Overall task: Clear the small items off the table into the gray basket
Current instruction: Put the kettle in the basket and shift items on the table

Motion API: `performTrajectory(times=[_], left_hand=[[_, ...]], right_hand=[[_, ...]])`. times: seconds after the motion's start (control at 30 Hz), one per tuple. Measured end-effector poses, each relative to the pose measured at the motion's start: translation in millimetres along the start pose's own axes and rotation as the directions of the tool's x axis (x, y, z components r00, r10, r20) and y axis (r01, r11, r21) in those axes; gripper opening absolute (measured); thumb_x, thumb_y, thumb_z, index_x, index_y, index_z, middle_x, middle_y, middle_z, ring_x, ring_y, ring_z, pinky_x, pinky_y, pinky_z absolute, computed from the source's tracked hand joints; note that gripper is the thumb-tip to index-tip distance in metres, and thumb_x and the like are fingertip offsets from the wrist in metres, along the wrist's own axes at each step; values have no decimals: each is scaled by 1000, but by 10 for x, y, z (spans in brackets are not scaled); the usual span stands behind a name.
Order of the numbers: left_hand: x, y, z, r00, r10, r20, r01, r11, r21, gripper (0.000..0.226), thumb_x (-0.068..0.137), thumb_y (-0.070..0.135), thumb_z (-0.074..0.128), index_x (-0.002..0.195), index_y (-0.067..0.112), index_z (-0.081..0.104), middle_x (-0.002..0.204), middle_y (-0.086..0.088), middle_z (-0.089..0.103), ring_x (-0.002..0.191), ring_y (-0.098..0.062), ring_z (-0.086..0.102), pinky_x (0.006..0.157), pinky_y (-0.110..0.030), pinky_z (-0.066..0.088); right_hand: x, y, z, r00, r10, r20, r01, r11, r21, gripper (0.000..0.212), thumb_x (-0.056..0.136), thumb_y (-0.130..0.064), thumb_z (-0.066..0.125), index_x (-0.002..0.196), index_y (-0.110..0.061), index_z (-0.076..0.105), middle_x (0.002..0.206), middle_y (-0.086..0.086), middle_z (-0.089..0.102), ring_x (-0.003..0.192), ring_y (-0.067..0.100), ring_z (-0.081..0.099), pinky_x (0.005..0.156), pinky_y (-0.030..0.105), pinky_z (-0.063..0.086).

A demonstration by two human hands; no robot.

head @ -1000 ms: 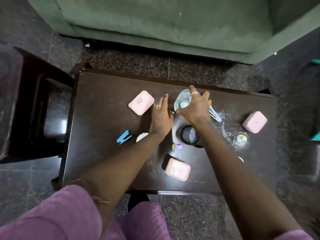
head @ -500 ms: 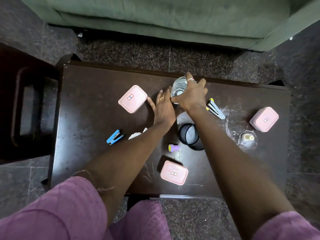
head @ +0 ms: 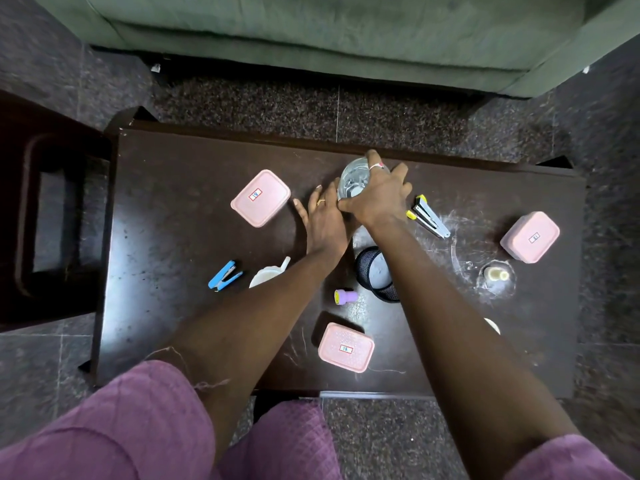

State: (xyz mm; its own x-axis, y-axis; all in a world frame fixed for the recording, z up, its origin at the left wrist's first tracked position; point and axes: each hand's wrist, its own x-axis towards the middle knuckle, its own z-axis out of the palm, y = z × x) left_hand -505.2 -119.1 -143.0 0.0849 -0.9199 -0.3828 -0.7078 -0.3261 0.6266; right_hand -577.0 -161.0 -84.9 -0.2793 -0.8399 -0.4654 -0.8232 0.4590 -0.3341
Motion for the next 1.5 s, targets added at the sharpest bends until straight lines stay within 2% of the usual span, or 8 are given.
performTrajectory(times=[0.23, 0.4, 0.6, 0.87, 1.0, 1.23, 1.37, 1.5], left_hand=[[-79, -38, -253, 992, 124, 10, -120, 978, -170, 79, 77, 16, 71, 143, 7, 28, 144, -15, 40, 140, -27, 25, 119, -40, 11], [-116, -276, -681, 984, 127, -125, -160, 941, -298, 65, 79, -1, 60, 139, 6, 36, 139, -12, 47, 131, -25, 41, 113, -33, 30], [-82, -862, -1555, 947, 15, -322, -128, 934, -333, 56, 81, 2, 61, 134, 6, 43, 135, -10, 51, 128, -25, 43, 111, -31, 32], [-144, -1792, -3253, 744, -24, -668, -219, 935, -278, 53, 83, 1, 59, 133, -5, 42, 136, -21, 49, 126, -26, 44, 108, -21, 24], [-60, -2333, -3945, 613, -268, -743, -88, 912, -401, 48, 89, -1, 49, 136, -1, 39, 139, -19, 46, 129, -27, 43, 108, -24, 26], [144, -3106, -4401, 542, -740, -399, 256, 598, -760, 54, 95, 12, 44, 143, 7, 22, 150, -13, 26, 137, -28, 29, 112, -32, 25], [267, -3226, -4538, 405, -904, -136, 206, 235, -950, 46, 97, 17, 37, 139, 2, 28, 147, -19, 32, 134, -32, 35, 113, -40, 29], [342, -3304, -4660, 345, -934, -89, 149, 148, -978, 59, 91, 7, 48, 142, -1, 20, 146, -24, 27, 136, -35, 30, 112, -37, 27]], right_hand=[[-85, -107, -184, 994, 56, 96, -34, 975, -220, 106, 62, -49, 77, 143, -42, 9, 139, 11, 28, 123, 39, 34, 96, 51, 37], [-368, -638, -46, 966, -256, -17, 235, 911, -339, 89, 74, -47, 68, 145, -26, 20, 147, 17, 25, 133, 39, 26, 107, 50, 27], [-705, -1637, 321, 858, -505, 97, 513, 831, -212, 62, 77, -32, 66, 133, -13, 46, 144, 17, 32, 128, 38, 34, 107, 42, 31], [-1361, -3354, 901, 608, -788, 97, 791, 612, 8, 43, 82, -24, 63, 122, -8, 56, 132, 14, 47, 122, 32, 43, 104, 34, 34], [-1676, -4158, 1395, 537, -838, 99, 834, 545, 91, 31, 87, -15, 57, 115, -2, 59, 121, 17, 53, 115, 31, 50, 100, 32, 35], [-1819, -5054, 2150, 525, -789, 319, 839, 543, -37, 29, 87, -5, 53, 116, 1, 55, 127, 21, 47, 116, 36, 49, 97, 35, 36], [-1691, -5415, 2457, 587, -702, 403, 805, 557, -202, 50, 82, -25, 69, 124, -4, 50, 133, 17, 38, 123, 36, 42, 101, 44, 40], [-1532, -5514, 2687, 669, -596, 443, 736, 612, -289, 58, 84, -30, 66, 133, -10, 41, 145, 16, 23, 132, 40, 26, 105, 50, 33]])
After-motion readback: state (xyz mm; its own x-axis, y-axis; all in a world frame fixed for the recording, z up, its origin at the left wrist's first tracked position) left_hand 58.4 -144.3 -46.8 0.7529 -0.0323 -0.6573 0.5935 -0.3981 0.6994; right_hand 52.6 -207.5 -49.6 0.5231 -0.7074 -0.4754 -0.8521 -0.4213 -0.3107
